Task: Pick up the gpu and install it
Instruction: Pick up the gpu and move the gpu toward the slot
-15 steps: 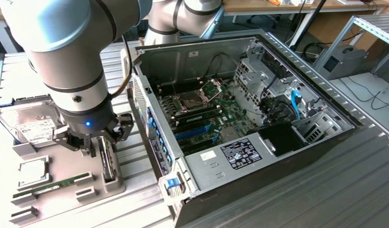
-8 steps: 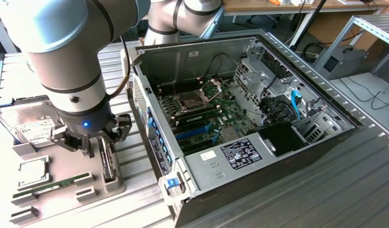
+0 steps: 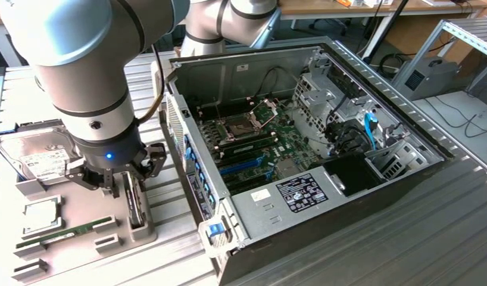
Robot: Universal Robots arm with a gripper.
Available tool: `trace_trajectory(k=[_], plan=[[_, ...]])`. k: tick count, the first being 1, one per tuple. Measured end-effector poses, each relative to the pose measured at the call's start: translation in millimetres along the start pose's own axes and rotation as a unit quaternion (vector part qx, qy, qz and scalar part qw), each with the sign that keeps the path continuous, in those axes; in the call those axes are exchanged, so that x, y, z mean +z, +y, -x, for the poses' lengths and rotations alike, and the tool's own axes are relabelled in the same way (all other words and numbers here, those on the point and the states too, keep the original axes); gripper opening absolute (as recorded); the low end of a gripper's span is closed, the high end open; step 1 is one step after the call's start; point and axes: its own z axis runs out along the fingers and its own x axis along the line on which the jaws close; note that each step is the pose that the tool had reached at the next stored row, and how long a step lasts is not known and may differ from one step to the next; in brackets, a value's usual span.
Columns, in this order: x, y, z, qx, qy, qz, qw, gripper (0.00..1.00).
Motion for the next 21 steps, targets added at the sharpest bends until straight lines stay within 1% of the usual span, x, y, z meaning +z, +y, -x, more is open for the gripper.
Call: trace_trajectory(k=[9, 11, 12, 17, 19, 21], plan=[[0.0, 0.0, 0.0, 0.0, 0.0, 0.0, 1.0, 0.48], [0.0, 0.0, 0.0, 0.0, 0.0, 0.0, 1.0, 0.47], [0.0, 0.0, 0.0, 0.0, 0.0, 0.0, 1.0, 0.4], [0.0, 0.0, 0.0, 0.0, 0.0, 0.0, 1.0, 0.4], [0.0, 0.0, 0.0, 0.0, 0.0, 0.0, 1.0, 0.38], [0.0, 0.0, 0.0, 0.0, 0.0, -0.0001, 1.0, 0.27]])
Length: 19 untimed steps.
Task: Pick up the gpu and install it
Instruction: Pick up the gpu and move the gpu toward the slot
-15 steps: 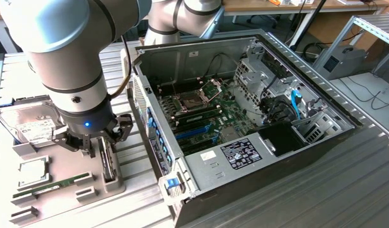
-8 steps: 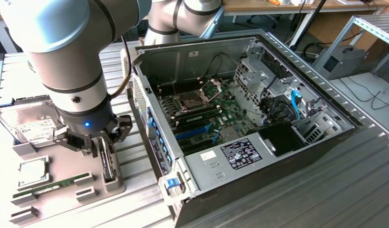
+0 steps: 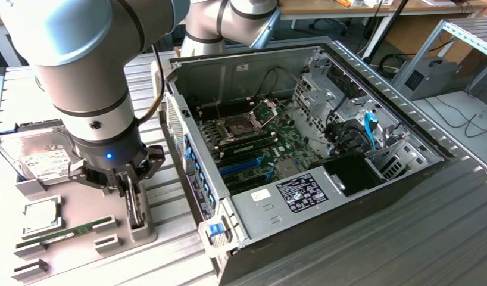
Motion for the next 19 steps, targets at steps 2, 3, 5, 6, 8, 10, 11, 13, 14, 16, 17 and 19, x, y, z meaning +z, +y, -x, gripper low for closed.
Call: trace_trajectory(k=[2, 3, 5, 6, 8, 10, 11, 13, 14, 16, 17, 19], plan=[[0.0, 0.0, 0.0, 0.0, 0.0, 0.0, 1.0, 0.27], [0.0, 0.0, 0.0, 0.0, 0.0, 0.0, 1.0, 0.27], [0.0, 0.0, 0.0, 0.0, 0.0, 0.0, 1.0, 0.27], [0.0, 0.0, 0.0, 0.0, 0.0, 0.0, 1.0, 0.27], [0.0, 0.0, 0.0, 0.0, 0.0, 0.0, 1.0, 0.27], [0.0, 0.0, 0.0, 0.0, 0.0, 0.0, 1.0, 0.27], [0.0, 0.0, 0.0, 0.0, 0.0, 0.0, 1.0, 0.27], [0.0, 0.0, 0.0, 0.0, 0.0, 0.0, 1.0, 0.27], [-0.1, 0.1, 0.0, 0.0, -0.0002, 0.0002, 1.0, 0.27], [-1.3, 0.0, 0.0, 0.0, 0.0, 0.0, 1.0, 0.27], [-1.9, 0.1, 0.0, 0.0, -0.0001, 0.0001, 1.0, 0.27], [-4.2, 0.1, 0.1, 0.0, 0.0, 0.0, 1.0, 0.27]])
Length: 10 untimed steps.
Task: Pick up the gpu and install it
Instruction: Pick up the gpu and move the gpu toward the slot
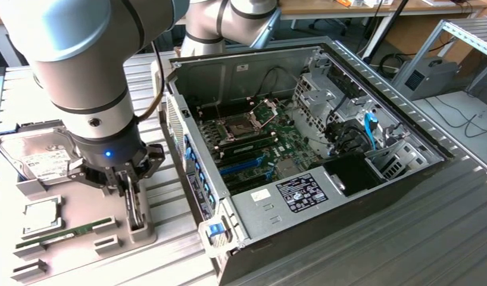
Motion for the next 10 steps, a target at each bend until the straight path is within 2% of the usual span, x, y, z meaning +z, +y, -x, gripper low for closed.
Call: trace_trajectory(k=[6, 10], plan=[[-6.3, 0.2, 0.1, 0.0, 0.0, 0.0, 1.0, 0.27], [-6.7, 0.2, 0.1, -0.001, 0.0, 0.0001, 1.0, 0.27]])
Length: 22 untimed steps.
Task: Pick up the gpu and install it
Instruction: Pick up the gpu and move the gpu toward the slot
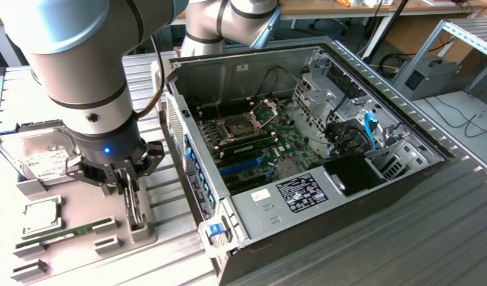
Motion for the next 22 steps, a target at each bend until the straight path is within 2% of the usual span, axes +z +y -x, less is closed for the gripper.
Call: trace_trajectory(k=[16, 22], plan=[[-0.1, 0.0, 0.0, -0.016, 0.0006, 0.0003, 0.9999, 0.27], [-10.0, 0.3, 0.2, -0.016, 0.0006, 0.0003, 0.9999, 0.27]])
